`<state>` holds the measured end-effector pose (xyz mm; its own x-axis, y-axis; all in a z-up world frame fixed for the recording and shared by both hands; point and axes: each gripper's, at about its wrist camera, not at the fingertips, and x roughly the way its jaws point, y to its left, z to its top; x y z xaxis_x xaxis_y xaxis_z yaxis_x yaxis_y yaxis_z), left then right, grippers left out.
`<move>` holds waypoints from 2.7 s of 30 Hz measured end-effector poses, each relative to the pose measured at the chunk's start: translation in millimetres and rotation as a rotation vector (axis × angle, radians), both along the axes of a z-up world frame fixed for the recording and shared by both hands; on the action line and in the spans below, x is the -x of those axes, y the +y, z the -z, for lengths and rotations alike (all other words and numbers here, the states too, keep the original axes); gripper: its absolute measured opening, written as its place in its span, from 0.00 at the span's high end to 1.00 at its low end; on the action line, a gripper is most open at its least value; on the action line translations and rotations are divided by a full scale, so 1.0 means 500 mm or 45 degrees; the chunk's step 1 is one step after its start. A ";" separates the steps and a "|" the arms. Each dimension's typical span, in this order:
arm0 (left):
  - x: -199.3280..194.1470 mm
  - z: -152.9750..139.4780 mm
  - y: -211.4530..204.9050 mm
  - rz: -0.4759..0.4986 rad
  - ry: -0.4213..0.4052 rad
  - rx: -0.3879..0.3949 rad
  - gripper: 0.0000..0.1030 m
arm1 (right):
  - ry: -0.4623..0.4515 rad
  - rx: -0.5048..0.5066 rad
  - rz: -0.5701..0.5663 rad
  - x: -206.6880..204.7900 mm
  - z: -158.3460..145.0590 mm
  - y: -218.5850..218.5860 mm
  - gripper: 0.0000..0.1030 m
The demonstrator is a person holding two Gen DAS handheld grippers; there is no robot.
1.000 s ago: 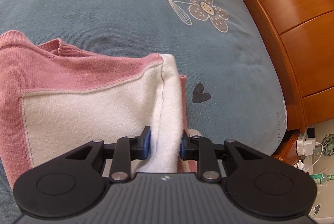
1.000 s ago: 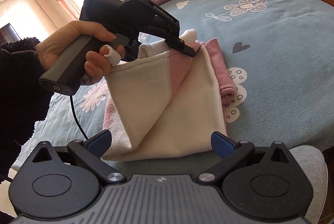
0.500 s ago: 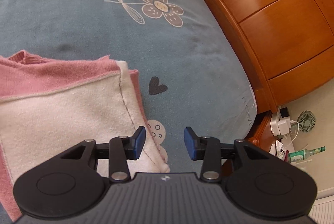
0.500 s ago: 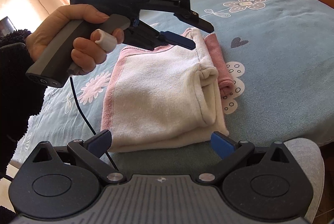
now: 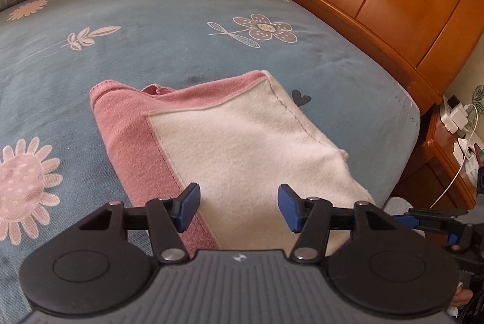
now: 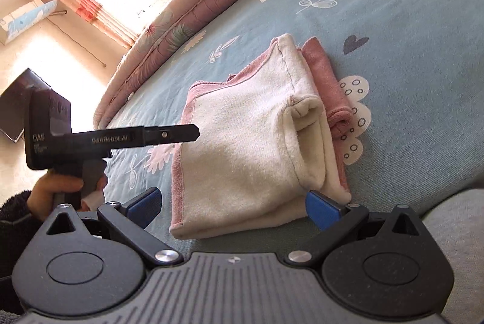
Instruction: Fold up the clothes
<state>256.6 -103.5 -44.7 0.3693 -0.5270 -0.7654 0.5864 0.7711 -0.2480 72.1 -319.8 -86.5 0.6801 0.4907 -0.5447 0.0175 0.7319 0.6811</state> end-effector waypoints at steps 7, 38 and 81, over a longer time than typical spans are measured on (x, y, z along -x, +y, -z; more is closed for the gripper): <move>0.021 0.012 0.005 0.024 -0.044 0.052 0.34 | 0.021 -0.129 0.023 -0.030 0.043 -0.013 0.00; -0.022 0.062 0.070 -0.060 0.113 0.305 0.30 | -0.014 -0.456 -0.176 -0.266 0.113 -0.126 0.01; -0.008 0.020 0.021 0.087 -0.029 0.204 0.25 | 0.047 -0.241 0.020 -0.234 0.099 -0.187 0.76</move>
<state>260.7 -93.0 -54.5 0.3449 -0.6663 -0.6612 0.6430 0.6809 -0.3507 189.1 -413.4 -135.9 0.6697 0.5760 -0.4687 0.0558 0.5904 0.8052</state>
